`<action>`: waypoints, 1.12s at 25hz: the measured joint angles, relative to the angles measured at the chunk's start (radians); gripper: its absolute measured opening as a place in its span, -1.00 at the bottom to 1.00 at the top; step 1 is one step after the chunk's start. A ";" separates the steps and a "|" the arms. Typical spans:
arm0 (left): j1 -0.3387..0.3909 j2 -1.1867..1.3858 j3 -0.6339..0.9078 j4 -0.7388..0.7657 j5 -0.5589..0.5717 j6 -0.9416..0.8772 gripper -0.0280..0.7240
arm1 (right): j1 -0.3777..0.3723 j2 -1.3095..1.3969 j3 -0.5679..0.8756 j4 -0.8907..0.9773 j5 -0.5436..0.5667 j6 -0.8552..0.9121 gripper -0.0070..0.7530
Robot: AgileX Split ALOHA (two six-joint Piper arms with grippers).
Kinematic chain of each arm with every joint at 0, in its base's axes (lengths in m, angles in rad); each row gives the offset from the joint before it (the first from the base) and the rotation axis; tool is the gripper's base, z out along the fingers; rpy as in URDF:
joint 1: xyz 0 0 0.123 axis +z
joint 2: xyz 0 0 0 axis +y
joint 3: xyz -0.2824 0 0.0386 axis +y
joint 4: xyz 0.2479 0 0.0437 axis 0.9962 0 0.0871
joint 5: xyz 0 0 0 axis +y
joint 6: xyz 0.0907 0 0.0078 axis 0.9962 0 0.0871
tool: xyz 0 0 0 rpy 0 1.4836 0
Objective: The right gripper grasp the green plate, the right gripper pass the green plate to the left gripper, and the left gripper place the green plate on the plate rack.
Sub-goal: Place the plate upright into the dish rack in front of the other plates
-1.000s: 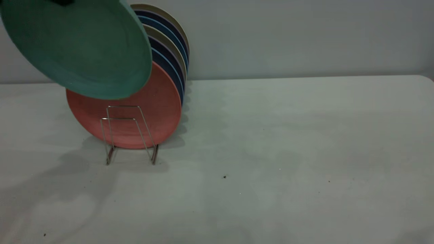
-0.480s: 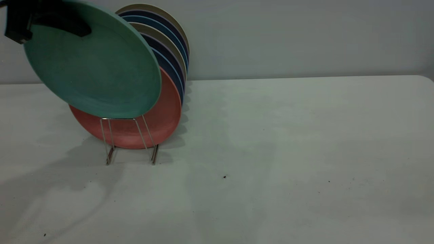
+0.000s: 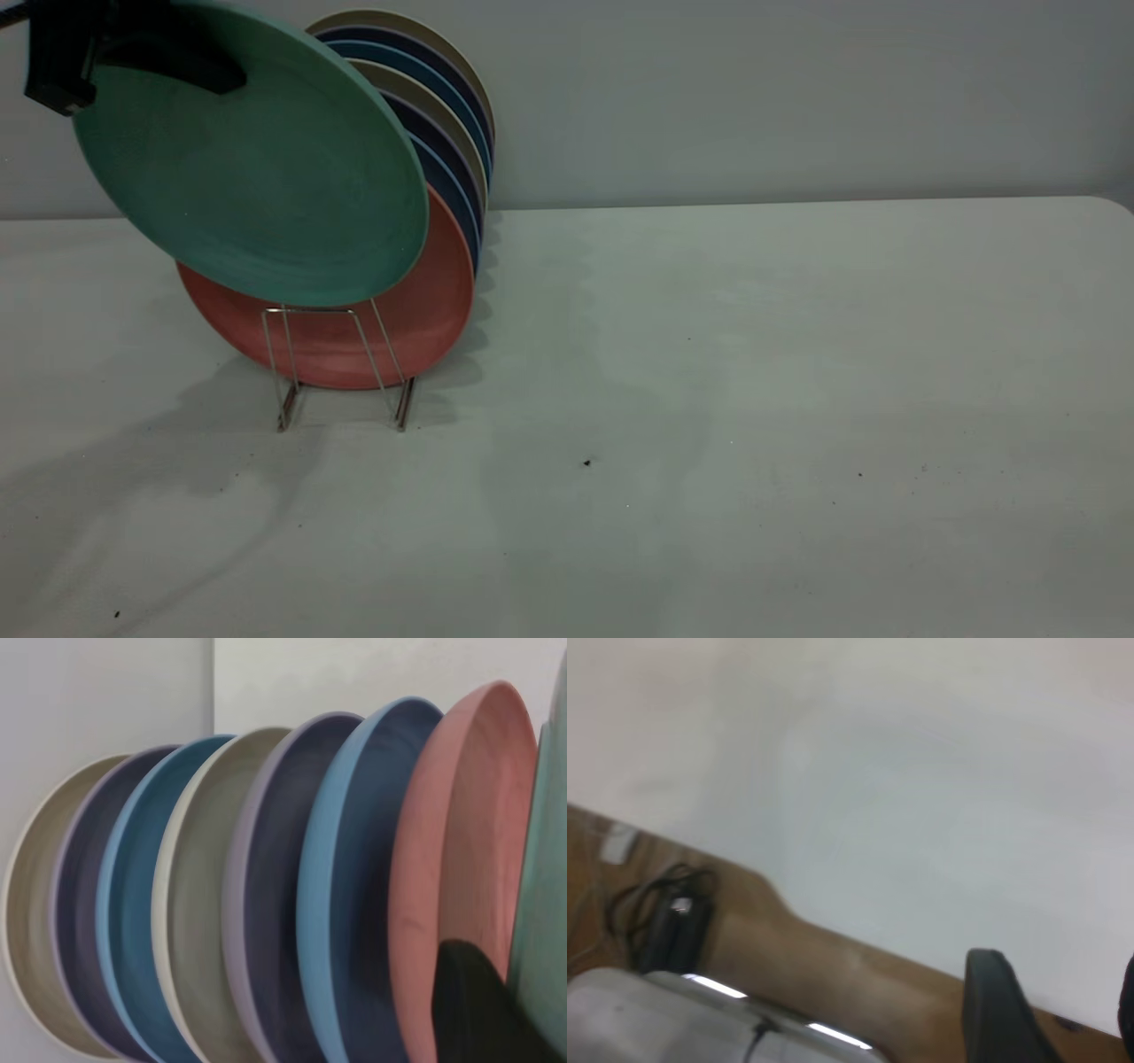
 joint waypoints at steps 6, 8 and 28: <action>0.000 0.039 0.000 -0.002 -0.003 -0.001 -0.58 | 0.000 -0.053 0.001 -0.047 0.001 0.019 -0.06; 0.000 0.061 0.000 -0.002 -0.004 -0.001 -0.58 | 0.000 -0.062 0.001 -0.048 0.001 0.023 -0.06; 0.000 0.143 0.005 -0.053 -0.023 -0.013 -0.21 | 0.000 -0.070 0.001 -0.077 0.001 0.032 -0.06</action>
